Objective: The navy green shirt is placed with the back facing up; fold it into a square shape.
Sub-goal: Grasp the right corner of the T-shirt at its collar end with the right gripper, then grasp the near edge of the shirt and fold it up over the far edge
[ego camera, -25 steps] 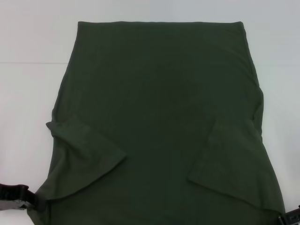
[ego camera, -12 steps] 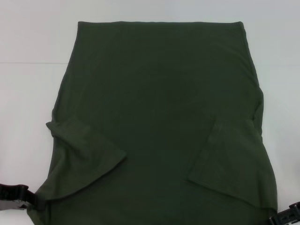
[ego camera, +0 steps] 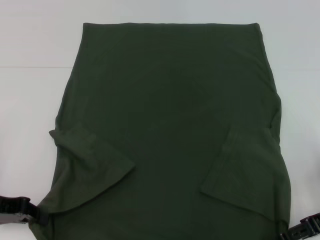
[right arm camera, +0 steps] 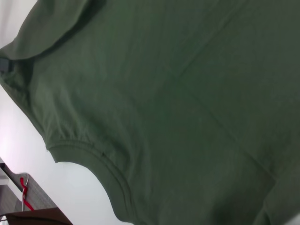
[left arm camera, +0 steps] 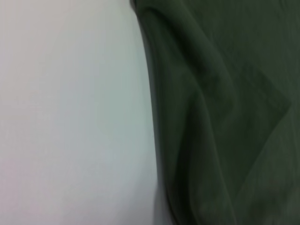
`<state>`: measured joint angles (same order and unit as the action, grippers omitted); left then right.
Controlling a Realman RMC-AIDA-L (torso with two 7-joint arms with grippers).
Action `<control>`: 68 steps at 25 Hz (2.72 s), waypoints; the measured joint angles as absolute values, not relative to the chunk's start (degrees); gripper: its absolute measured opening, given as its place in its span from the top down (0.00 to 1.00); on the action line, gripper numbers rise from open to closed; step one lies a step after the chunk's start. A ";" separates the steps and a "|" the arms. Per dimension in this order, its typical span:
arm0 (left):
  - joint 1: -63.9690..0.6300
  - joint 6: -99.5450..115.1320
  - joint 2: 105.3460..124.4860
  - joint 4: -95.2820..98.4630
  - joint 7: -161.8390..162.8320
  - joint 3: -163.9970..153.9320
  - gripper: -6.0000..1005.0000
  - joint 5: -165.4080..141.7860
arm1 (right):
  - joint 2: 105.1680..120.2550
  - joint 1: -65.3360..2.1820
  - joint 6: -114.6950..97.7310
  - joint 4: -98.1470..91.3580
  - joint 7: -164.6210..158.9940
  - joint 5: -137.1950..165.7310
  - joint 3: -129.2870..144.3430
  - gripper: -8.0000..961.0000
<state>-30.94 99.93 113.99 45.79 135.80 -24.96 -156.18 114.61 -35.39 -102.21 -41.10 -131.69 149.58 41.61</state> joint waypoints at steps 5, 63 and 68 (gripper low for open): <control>-30.94 99.92 113.99 45.79 135.84 -24.96 0.98 -156.18 | 114.71 -35.40 -101.44 -41.48 -131.81 149.65 43.56 0.15; -30.96 117.39 113.19 39.98 130.73 -24.25 0.98 -154.96 | 110.87 -34.13 -113.61 -38.72 -117.74 149.72 45.17 0.94; -32.79 116.08 112.07 39.93 130.75 -19.47 0.98 -149.59 | 109.91 -34.66 -113.58 -39.24 -117.28 145.80 38.28 0.94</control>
